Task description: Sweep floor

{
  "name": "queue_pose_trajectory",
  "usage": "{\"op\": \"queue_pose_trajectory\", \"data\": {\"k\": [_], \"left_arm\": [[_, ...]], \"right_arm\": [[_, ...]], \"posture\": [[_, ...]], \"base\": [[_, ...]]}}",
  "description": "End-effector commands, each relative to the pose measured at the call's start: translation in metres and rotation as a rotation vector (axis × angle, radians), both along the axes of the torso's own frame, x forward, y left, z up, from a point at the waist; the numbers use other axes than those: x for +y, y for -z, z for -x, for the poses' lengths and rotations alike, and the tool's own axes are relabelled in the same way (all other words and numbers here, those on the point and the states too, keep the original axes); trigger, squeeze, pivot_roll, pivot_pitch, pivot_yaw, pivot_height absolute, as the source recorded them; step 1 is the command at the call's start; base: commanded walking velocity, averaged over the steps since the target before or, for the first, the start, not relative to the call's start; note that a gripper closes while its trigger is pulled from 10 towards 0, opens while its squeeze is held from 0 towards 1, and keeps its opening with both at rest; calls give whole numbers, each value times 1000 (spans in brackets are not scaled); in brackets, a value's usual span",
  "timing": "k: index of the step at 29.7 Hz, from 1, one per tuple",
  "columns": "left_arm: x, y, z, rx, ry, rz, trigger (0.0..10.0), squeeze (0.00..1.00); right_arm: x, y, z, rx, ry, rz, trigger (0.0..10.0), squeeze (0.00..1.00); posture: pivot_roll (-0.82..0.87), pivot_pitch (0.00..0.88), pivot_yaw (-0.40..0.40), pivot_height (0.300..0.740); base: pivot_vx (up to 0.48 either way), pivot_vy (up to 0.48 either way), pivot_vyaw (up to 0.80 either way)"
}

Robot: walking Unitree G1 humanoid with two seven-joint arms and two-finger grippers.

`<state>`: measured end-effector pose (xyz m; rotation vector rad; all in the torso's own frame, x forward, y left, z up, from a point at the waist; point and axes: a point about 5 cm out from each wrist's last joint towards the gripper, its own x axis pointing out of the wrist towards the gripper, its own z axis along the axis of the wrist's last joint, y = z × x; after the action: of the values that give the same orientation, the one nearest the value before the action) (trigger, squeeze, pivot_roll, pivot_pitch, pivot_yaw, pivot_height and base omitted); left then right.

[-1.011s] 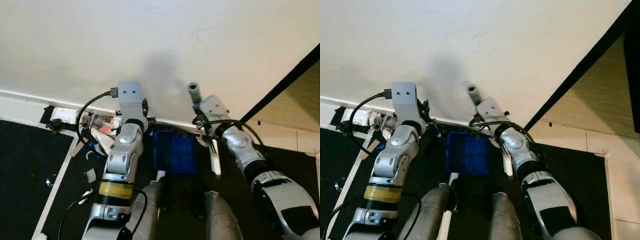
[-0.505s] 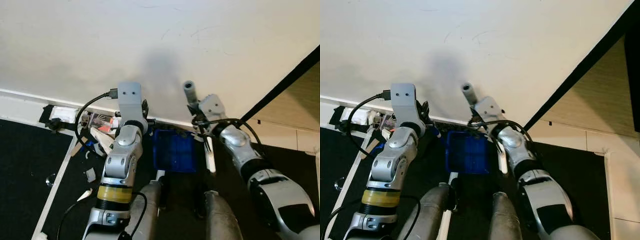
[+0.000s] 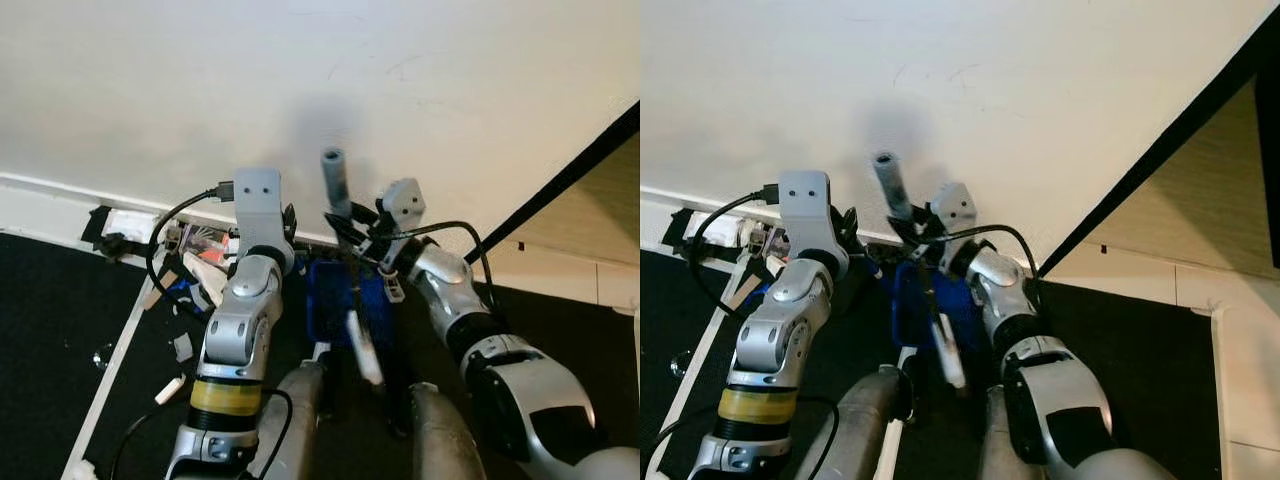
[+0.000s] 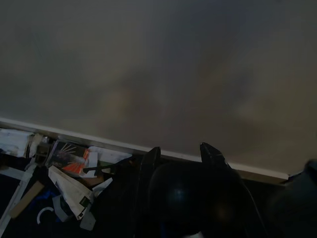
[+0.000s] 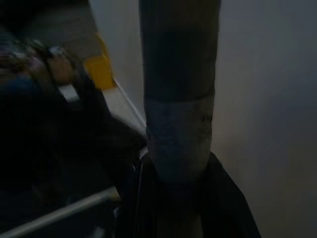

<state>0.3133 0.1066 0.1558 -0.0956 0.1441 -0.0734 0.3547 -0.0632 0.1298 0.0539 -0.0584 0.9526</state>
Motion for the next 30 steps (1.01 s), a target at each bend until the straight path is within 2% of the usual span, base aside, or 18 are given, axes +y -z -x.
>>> {"op": "queue_pose_trajectory", "data": {"k": [1, 2, 3, 4, 5, 6, 7, 8, 9, 11, 14, 19, 20, 24, 25, 26, 28, 30], "left_arm": [[-6, 8, 1, 40, 42, 26, 10000, 0], [-6, 8, 1, 42, 45, 26, 10000, 0], [-6, 8, 1, 42, 45, 26, 10000, 0], [-8, 9, 0, 51, 54, 24, 10000, 0], [-9, 10, 0, 53, 57, 22, 10000, 0], [-9, 10, 0, 53, 57, 22, 10000, 0], [-10, 12, 0, 64, 64, 15, 10000, 0], [-10, 12, 0, 64, 64, 15, 10000, 0], [-11, 13, 0, 71, 69, 9, 10000, 0], [-11, 13, -1, 73, 71, 8, 10000, 0], [-9, 13, -3, 76, 70, 2, 10000, 0], [-7, 13, -3, 77, 66, 0, 10000, 0], [-7, 12, -2, 78, 66, -2, 10000, 0], [-7, 13, 1, 82, 65, -2, 10000, 0], [-5, 15, 4, 92, 60, -1, 10000, 0], [-5, 15, 4, 92, 60, -1, 10000, 0], [-4, 17, 8, 102, 55, -1, 10000, 0], [-3, 17, 10, 106, 52, 0, 10000, 0]], "right_arm": [[1, -25, -1, -147, -25, -42, 10000, 0], [-5, -33, -1, -208, -10, -24, 10000, 0], [-5, -33, -1, -208, -10, -24, 10000, 0], [-22, -40, 0, -290, 44, 53, 10000, 0], [-28, -41, 0, -305, 62, 73, 10000, 0], [-28, -41, 0, -305, 62, 73, 10000, 0], [-39, -38, 1, -318, 95, 121, 10000, 0], [-39, -38, 1, -318, 95, 121, 10000, 0], [-51, -30, 3, -316, 142, 188, 10000, 0], [-55, -28, 3, -323, 158, 207, 10000, 0], [-74, -29, 5, -328, 221, 244, 10000, 0], [-82, -25, 6, -306, 250, 258, 10000, 0], [-86, -12, 7, -284, 279, 322, 10000, 0], [-87, -1, 4, -263, 330, 369, 10000, 0], [-86, 10, 2, -244, 378, 437, 10000, 0], [-86, 10, 2, -244, 378, 437, 10000, 0], [-84, 22, 2, -218, 398, 502, 10000, 0], [-83, 27, 3, -191, 408, 509, 10000, 0]], "posture": [[211, 323, 59, 740], [211, 323, 59, 740], [211, 323, 59, 740], [197, 324, 63, 740], [197, 324, 63, 740], [197, 324, 63, 740], [188, 325, 66, 740], [188, 325, 66, 740], [188, 325, 66, 740], [184, 324, 69, 740], [185, 329, 68, 740], [185, 333, 70, 740], [198, 345, 72, 740], [206, 358, 70, 740], [211, 368, 70, 740], [211, 368, 70, 740], [218, 385, 67, 740], [224, 396, 66, 740]], "base": [[0, 0, 0], [0, 0, 0], [0, 0, 0], [0, 0, 0], [0, 0, 0], [0, 0, 0], [0, 0, 0], [0, 0, 0], [0, 0, 0], [0, 0, 0], [0, 0, 0], [0, 0, 0], [0, 0, 0], [0, 0, 0], [0, 0, 0], [0, 0, 0], [0, 0, 0], [0, 0, 0]]}}
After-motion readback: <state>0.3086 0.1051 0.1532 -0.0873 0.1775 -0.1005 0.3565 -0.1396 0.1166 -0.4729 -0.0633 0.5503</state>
